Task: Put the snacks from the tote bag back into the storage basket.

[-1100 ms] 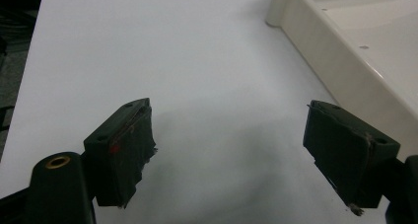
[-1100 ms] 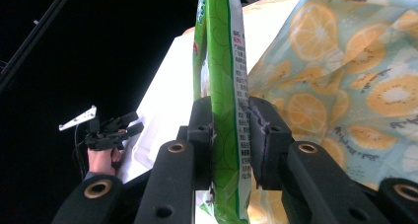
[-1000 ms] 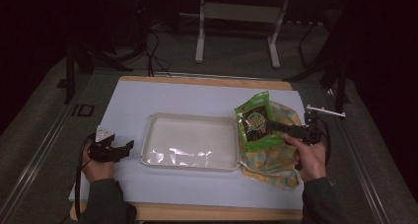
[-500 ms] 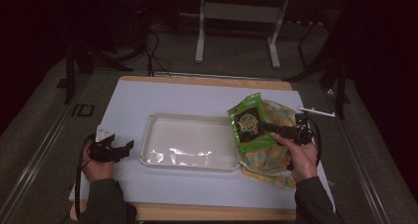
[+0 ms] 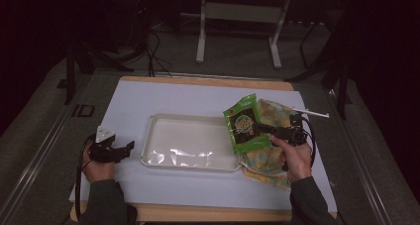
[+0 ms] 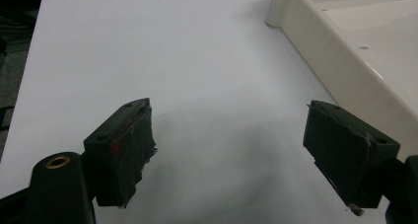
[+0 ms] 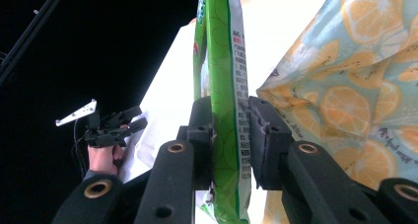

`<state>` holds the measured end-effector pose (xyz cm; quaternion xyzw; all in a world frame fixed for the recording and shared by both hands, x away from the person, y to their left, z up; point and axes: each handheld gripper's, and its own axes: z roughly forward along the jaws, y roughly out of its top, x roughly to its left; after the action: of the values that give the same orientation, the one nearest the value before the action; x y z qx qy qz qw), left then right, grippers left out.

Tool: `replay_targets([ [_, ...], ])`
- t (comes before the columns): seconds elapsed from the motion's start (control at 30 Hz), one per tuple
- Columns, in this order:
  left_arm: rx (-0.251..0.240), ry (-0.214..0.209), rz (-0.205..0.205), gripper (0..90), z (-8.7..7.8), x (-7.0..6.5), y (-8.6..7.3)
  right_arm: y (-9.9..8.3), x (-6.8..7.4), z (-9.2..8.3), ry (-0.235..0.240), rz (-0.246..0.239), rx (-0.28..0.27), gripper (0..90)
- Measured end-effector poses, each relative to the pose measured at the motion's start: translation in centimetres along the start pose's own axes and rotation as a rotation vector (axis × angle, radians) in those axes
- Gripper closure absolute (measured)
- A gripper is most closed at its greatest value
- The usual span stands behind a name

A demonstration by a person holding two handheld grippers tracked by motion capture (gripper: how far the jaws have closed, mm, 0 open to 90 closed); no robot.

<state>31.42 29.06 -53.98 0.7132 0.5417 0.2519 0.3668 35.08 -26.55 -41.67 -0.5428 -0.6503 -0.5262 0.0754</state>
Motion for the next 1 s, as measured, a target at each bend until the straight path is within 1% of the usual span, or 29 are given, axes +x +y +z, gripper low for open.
replay_targets([
  [0.27,0.001,0.001,0.001,19.7,0.0,0.0,0.0,-0.2,0.1,0.8,0.001,0.002,0.004,73.4],
  [0.77,0.001,-0.002,0.0,19.7,0.0,0.0,0.0,-0.8,0.0,1.7,-0.003,0.012,0.009,73.4],
  [1.0,0.001,-0.003,-0.001,19.7,0.0,0.0,0.0,-1.0,0.2,2.2,-0.001,0.007,0.016,73.4],
])
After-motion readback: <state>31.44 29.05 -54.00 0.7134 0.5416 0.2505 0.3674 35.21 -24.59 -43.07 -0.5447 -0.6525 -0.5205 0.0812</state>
